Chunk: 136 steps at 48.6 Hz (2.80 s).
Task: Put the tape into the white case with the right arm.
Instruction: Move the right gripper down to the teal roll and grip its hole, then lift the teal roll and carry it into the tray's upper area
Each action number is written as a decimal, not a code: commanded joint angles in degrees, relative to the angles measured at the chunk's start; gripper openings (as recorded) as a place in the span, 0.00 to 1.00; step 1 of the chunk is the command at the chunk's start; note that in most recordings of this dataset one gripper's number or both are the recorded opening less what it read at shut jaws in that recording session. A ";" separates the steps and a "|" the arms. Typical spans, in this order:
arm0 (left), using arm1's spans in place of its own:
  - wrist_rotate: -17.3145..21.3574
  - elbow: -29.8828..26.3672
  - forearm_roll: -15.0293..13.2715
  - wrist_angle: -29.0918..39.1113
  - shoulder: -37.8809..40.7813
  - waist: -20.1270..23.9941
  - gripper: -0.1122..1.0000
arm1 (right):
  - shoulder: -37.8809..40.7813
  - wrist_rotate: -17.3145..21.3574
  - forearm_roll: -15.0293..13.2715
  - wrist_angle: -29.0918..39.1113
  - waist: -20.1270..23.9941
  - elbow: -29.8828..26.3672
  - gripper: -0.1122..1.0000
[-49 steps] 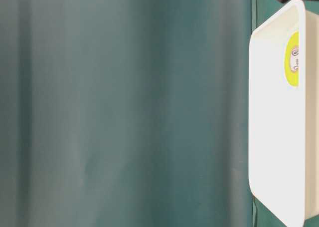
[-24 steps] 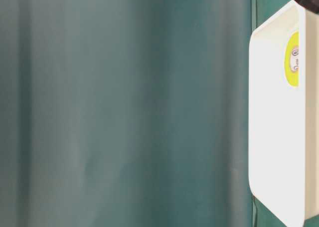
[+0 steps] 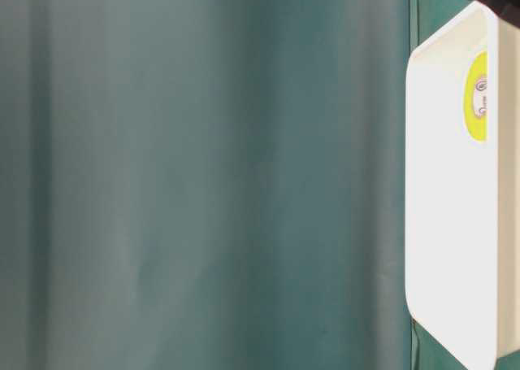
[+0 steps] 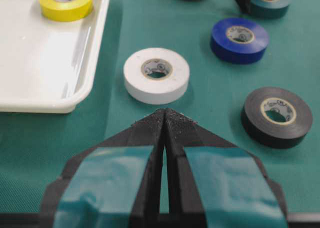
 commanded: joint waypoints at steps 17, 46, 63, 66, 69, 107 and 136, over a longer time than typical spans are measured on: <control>0.00 -0.62 0.00 -0.53 0.44 -0.09 0.11 | -1.67 0.09 0.00 1.14 -0.09 -1.14 0.12; -0.09 -0.62 0.09 -0.53 0.44 -0.09 0.11 | -12.04 0.26 0.09 11.25 -0.09 -2.37 0.11; 0.00 -0.62 0.00 -0.53 0.44 -0.09 0.11 | -12.04 0.26 0.09 11.69 -1.93 -3.43 0.11; 0.00 -0.62 0.00 -0.53 0.44 -0.09 0.11 | -12.13 0.26 0.09 12.04 -3.16 -3.52 0.11; 0.00 -0.62 0.00 -0.53 0.44 -0.09 0.11 | -12.22 0.26 0.09 12.57 -4.66 -3.69 0.11; 0.00 -0.62 0.09 -0.53 0.44 -0.09 0.11 | -13.54 -0.53 -0.26 12.74 -27.16 -5.01 0.11; 0.00 -0.62 0.00 -0.53 0.44 -0.09 0.11 | -13.27 -0.35 -6.59 8.35 -43.51 -4.48 0.11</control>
